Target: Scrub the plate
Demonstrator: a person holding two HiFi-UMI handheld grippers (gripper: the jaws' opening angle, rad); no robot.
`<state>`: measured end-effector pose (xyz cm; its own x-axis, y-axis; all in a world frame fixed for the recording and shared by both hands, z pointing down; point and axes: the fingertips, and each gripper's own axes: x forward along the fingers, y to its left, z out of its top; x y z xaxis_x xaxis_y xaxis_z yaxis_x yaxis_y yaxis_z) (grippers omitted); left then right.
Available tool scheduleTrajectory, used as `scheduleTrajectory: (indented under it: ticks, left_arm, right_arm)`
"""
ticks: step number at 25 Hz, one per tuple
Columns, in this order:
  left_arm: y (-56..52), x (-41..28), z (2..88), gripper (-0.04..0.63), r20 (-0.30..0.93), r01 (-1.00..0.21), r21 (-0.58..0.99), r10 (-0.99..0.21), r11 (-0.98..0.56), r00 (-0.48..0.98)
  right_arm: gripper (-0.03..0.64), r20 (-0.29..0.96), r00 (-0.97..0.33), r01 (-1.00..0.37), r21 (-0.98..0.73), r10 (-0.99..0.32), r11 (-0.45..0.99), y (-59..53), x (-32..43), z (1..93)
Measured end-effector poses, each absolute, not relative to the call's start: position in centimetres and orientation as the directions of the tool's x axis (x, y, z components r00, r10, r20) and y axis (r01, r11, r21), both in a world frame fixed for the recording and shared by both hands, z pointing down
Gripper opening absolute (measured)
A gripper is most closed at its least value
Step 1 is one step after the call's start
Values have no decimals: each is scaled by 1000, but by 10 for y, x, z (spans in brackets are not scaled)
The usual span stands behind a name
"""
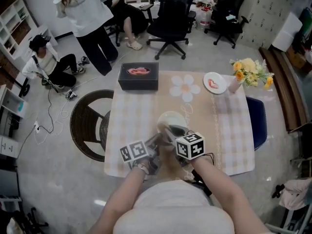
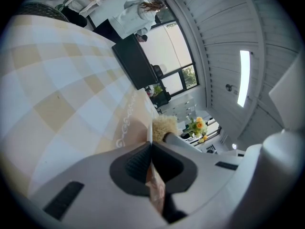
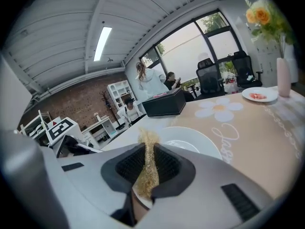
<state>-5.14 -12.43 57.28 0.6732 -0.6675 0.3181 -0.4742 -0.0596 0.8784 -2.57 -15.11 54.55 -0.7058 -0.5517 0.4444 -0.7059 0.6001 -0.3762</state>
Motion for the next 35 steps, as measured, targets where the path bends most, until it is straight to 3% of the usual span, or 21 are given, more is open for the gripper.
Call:
scheduleTrajectory:
  ticks: [35]
  left_arm:
    - [-125,-51,574,17,319,-468,882,-666,-52,675]
  right_arm:
    - [55,537,-449,-894,-266,-714,361,-198,58,569]
